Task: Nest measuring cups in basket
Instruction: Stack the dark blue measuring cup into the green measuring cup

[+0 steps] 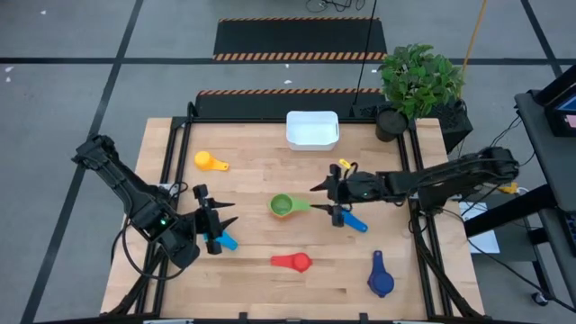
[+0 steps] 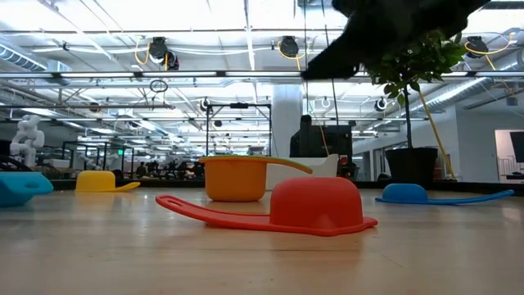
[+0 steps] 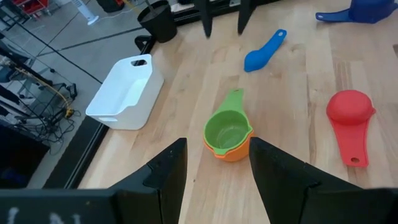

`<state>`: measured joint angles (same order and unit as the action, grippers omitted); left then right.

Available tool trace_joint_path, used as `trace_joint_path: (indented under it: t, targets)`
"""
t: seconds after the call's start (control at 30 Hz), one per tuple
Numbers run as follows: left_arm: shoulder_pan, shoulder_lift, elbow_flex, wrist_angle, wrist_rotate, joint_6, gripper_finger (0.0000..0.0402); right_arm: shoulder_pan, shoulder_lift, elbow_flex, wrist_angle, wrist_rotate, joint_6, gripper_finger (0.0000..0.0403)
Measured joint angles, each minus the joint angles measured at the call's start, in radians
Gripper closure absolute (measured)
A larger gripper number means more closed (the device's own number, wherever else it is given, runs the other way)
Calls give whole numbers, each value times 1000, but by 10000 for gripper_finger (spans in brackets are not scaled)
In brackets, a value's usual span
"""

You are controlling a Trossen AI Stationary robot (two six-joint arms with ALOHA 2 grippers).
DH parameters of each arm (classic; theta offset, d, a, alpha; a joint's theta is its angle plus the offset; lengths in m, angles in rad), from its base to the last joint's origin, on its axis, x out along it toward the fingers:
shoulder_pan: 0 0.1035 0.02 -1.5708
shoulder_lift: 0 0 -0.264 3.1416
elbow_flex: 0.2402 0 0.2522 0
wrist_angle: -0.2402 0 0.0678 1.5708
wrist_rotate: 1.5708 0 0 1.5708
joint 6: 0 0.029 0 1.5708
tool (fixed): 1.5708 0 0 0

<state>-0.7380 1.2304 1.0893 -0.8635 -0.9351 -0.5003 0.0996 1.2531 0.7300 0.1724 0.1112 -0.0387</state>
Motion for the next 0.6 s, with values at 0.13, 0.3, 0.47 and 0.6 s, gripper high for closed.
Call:
trace_joint_path:
  t: [0.13, 0.3, 0.47, 0.6]
  targets:
    - [0, 0, 0, 0, 0, 1, 227, 23, -63, 0, -33, 1, 12, 183]
    - [0, 0, 0, 0, 0, 5, 227, 40, -110, 0, -57, 2, 46, 183]
    - [0, 0, 0, -1, 1, 7, 227, 53, -134, 0, -78, 74, 65, 184]
    - [0, 0, 0, -1, 1, 15, 227, 61, -133, 0, -79, 102, 64, 184]
